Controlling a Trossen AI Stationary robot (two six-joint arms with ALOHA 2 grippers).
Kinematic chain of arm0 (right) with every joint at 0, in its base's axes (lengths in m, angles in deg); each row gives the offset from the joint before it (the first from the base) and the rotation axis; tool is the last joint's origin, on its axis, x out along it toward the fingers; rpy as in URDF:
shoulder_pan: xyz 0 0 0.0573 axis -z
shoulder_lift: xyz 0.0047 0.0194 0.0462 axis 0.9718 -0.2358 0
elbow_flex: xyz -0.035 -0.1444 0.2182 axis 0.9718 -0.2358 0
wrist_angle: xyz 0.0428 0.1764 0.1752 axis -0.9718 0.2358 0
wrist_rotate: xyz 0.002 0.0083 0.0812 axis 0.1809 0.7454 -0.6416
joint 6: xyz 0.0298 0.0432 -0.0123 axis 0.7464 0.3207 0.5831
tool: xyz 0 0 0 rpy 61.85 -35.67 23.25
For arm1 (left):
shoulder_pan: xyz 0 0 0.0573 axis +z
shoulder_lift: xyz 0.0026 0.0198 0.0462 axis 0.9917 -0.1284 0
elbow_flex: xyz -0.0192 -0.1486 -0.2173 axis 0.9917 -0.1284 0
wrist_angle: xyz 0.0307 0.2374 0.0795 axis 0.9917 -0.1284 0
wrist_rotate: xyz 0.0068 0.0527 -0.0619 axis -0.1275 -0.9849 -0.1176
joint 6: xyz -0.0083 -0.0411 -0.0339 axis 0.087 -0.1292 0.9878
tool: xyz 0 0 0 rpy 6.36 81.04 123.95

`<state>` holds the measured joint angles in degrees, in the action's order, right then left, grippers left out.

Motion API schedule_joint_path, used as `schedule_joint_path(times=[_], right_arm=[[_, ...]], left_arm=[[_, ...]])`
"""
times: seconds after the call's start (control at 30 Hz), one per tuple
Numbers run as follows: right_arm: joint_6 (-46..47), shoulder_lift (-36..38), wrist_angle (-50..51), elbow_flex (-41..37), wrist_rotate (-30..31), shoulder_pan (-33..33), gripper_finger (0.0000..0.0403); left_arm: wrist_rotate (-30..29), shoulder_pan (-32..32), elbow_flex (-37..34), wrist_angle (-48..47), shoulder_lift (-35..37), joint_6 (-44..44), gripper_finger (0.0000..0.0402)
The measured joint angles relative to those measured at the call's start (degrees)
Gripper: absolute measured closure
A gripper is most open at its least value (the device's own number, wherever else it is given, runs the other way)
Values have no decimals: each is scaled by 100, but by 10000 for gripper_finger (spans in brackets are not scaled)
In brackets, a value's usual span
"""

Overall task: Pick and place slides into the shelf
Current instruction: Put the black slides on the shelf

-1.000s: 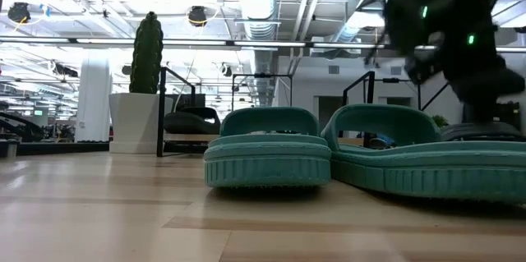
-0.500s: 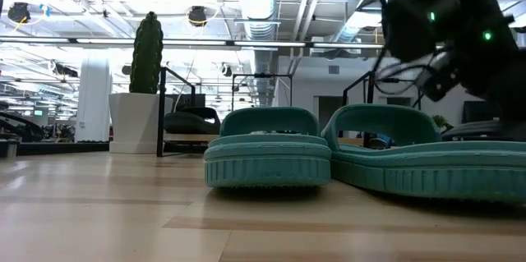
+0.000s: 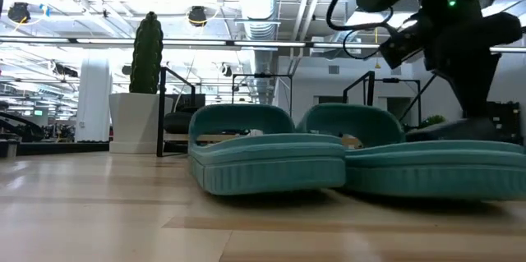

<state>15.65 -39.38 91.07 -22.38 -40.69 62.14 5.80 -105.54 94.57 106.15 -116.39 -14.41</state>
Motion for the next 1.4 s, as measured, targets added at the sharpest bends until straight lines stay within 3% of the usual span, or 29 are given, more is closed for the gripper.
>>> schedule_joint_path(times=[0.47,0.7,0.9,1.07,1.2,1.3,1.4], right_arm=[[775,0,-1317,44,-753,-248,403],[944,2,-1976,348,-704,-389,403],[822,2,-2204,426,-152,-326,403],[329,2,-1518,424,856,-445,403],[107,4,-870,424,2423,-835,403],[572,172,-309,420,3624,-1239,403],[1432,450,275,420,4338,-1602,403]], left_arm=[[138,-61,0,-2,0,58,257],[136,-61,0,-7,0,57,257],[135,-63,0,-84,0,57,257],[134,-63,0,-85,0,57,257],[251,-63,0,-85,0,57,257],[276,-63,0,-85,0,57,257],[276,-62,0,-85,0,57,257]])
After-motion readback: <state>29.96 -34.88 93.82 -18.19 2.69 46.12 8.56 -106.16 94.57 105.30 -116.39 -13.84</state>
